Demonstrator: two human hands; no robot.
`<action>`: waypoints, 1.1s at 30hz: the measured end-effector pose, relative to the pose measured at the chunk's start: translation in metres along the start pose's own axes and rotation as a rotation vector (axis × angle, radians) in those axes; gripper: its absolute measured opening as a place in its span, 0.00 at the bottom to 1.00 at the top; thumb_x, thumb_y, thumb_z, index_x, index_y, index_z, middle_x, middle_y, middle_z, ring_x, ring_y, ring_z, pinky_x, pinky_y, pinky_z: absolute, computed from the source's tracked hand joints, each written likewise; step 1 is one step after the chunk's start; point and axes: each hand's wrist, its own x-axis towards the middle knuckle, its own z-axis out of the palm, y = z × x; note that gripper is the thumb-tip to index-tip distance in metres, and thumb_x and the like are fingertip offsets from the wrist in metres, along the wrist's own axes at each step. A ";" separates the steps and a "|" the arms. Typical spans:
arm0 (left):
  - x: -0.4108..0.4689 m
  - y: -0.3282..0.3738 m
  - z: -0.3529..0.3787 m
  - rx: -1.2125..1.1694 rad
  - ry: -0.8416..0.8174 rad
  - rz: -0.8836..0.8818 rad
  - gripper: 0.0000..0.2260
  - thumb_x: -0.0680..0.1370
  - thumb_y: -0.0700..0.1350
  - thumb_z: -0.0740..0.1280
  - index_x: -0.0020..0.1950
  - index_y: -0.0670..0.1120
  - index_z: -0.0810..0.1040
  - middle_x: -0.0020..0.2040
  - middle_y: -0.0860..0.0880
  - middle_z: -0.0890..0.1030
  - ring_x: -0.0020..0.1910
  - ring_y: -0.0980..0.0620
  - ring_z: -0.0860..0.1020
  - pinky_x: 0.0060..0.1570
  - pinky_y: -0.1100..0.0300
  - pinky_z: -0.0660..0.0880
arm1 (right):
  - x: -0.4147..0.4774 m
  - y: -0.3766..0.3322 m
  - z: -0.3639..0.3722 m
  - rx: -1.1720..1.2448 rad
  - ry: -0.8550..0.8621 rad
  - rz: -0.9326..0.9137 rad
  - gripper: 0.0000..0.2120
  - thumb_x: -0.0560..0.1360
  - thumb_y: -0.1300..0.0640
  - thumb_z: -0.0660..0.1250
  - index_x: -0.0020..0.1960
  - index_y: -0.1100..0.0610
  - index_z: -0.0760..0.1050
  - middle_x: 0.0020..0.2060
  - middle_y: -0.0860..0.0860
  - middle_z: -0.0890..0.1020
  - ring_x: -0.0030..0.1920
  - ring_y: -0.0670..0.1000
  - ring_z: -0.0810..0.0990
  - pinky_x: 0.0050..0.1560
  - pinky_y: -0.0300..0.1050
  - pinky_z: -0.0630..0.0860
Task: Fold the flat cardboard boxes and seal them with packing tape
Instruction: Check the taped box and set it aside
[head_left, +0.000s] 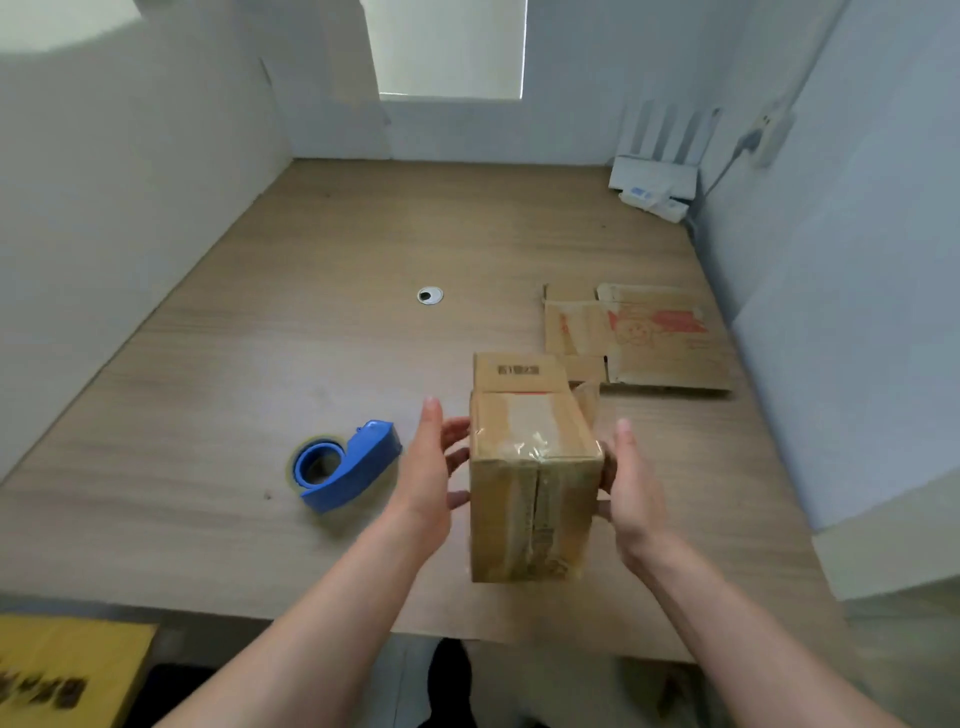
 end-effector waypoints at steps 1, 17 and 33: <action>-0.005 0.007 0.001 -0.038 0.004 0.065 0.28 0.81 0.67 0.51 0.55 0.47 0.79 0.56 0.51 0.83 0.61 0.50 0.79 0.62 0.38 0.72 | -0.005 -0.010 -0.007 0.094 0.003 -0.052 0.31 0.82 0.34 0.45 0.50 0.50 0.82 0.46 0.47 0.87 0.53 0.51 0.83 0.54 0.54 0.77; -0.041 -0.095 0.003 0.820 -0.075 0.207 0.40 0.60 0.60 0.77 0.69 0.58 0.66 0.64 0.58 0.74 0.62 0.56 0.75 0.63 0.52 0.76 | -0.044 0.084 -0.030 -0.045 0.040 0.133 0.09 0.78 0.59 0.69 0.58 0.54 0.78 0.51 0.52 0.84 0.55 0.54 0.81 0.64 0.62 0.76; 0.010 -0.067 -0.012 0.541 -0.039 0.112 0.08 0.82 0.42 0.62 0.58 0.48 0.78 0.45 0.52 0.79 0.45 0.53 0.77 0.43 0.61 0.74 | -0.014 0.060 -0.004 -0.229 0.250 -0.032 0.47 0.71 0.70 0.71 0.80 0.41 0.53 0.77 0.50 0.65 0.74 0.56 0.67 0.72 0.59 0.69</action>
